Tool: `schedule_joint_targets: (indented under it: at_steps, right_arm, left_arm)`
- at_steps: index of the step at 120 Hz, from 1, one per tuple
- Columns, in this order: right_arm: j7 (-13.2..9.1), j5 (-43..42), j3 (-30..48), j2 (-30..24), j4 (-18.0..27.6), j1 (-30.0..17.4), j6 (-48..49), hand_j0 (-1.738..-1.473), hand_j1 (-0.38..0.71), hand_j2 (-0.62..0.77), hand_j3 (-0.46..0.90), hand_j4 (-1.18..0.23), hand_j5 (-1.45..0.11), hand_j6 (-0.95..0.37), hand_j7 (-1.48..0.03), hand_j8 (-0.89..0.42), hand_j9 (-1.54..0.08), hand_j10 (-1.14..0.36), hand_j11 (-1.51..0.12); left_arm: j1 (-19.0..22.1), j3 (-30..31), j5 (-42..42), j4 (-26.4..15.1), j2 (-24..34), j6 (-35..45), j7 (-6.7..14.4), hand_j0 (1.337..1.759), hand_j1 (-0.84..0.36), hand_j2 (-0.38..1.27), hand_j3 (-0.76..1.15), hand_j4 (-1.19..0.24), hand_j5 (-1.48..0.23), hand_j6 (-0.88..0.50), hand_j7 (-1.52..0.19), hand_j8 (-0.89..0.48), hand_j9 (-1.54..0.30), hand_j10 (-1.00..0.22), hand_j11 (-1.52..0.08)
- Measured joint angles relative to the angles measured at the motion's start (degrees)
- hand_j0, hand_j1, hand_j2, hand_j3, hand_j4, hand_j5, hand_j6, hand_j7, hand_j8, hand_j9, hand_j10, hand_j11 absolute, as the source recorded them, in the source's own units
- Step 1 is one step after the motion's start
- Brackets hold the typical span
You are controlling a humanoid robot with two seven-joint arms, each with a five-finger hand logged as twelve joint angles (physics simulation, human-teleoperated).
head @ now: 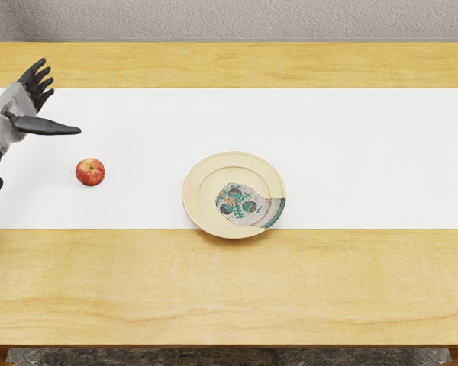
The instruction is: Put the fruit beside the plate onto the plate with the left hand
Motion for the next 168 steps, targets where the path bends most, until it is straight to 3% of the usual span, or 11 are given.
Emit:
schedule_joint_targets:
  at_steps: [18, 52, 67, 96, 111, 152, 168]
  right_arm:
    - [0.0, 0.0, 0.0, 0.0, -0.1, 0.0, 0.0, -1.658, -0.35, 0.0, 0.0, 0.0, 0.0, 0.0, 0.0, 0.0, 0.0, 0.0, 0.0]
    - [0.0, -0.1, 0.0, 0.0, -0.2, -0.1, 0.0, -1.658, -0.35, 0.0, 0.0, 0.0, 0.0, 0.0, 0.0, 0.0, 0.0, 0.0, 0.0]
    - [0.0, -0.1, 0.0, 0.0, -0.2, -0.1, 0.0, -1.658, -0.35, 0.0, 0.0, 0.0, 0.0, 0.0, 0.0, 0.0, 0.0, 0.0, 0.0]
    - [0.0, -0.1, 0.0, 0.0, -0.2, -0.1, 0.0, -1.658, -0.35, 0.0, 0.0, 0.0, 0.0, 0.0, 0.0, 0.0, 0.0, 0.0, 0.0]
    - [0.0, -0.1, 0.0, 0.0, -0.2, -0.1, 0.0, -1.658, -0.35, 0.0, 0.0, 0.0, 0.0, 0.0, 0.0, 0.0, 0.0, 0.0, 0.0]
    - [0.0, -0.1, 0.0, 0.0, -0.3, -0.1, 0.0, -1.658, -0.35, 0.0, 0.0, 0.0, 0.0, 0.0, 0.0, 0.0, 0.0, 0.0, 0.0]
    - [0.0, -0.1, 0.0, 0.0, -0.2, -0.1, 0.0, -1.658, -0.35, 0.0, 0.0, 0.0, 0.0, 0.0, 0.0, 0.0, 0.0, 0.0, 0.0]
  left_arm:
    - [-0.6, 1.0, 1.5, -0.2, 0.2, -0.1, 0.0, 1.658, 0.33, 0.01, 0.0, -0.02, -0.02, -0.02, -0.02, -0.02, -0.02, -0.02, -0.02]
    - [-9.5, 11.5, 26.1, -4.3, 4.4, -1.2, 0.0, 1.658, 0.34, 0.01, 0.0, -0.02, -0.02, -0.02, -0.02, -0.02, -0.02, -0.01, -0.02]
    - [-12.7, 13.8, 35.6, -10.4, 10.5, 0.0, 0.0, 1.658, 0.34, 0.01, 0.0, -0.02, -0.02, -0.02, -0.02, -0.02, -0.02, -0.01, -0.02]
    - [-13.9, 15.4, 48.0, -17.1, 9.9, 7.6, 0.0, 1.658, 0.34, 0.01, 0.0, -0.02, -0.02, -0.02, -0.02, -0.02, -0.02, -0.02, -0.02]
    - [-16.4, 20.3, 50.4, -17.3, 8.6, 14.5, 0.0, 1.658, 0.34, 0.01, 0.0, -0.02, -0.02, -0.02, -0.02, -0.02, -0.02, -0.02, -0.02]
    - [-15.8, 29.8, 51.3, -12.8, 3.9, 24.0, 0.0, 1.658, 0.33, 0.0, 0.0, -0.05, -0.07, -0.06, -0.07, -0.05, -0.07, -0.05, -0.07]
    - [-15.7, 31.3, 51.4, -10.7, 3.0, 26.6, 0.0, 1.658, 0.25, -0.01, 0.0, -0.11, -0.14, -0.11, -0.14, -0.11, -0.14, -0.1, -0.14]
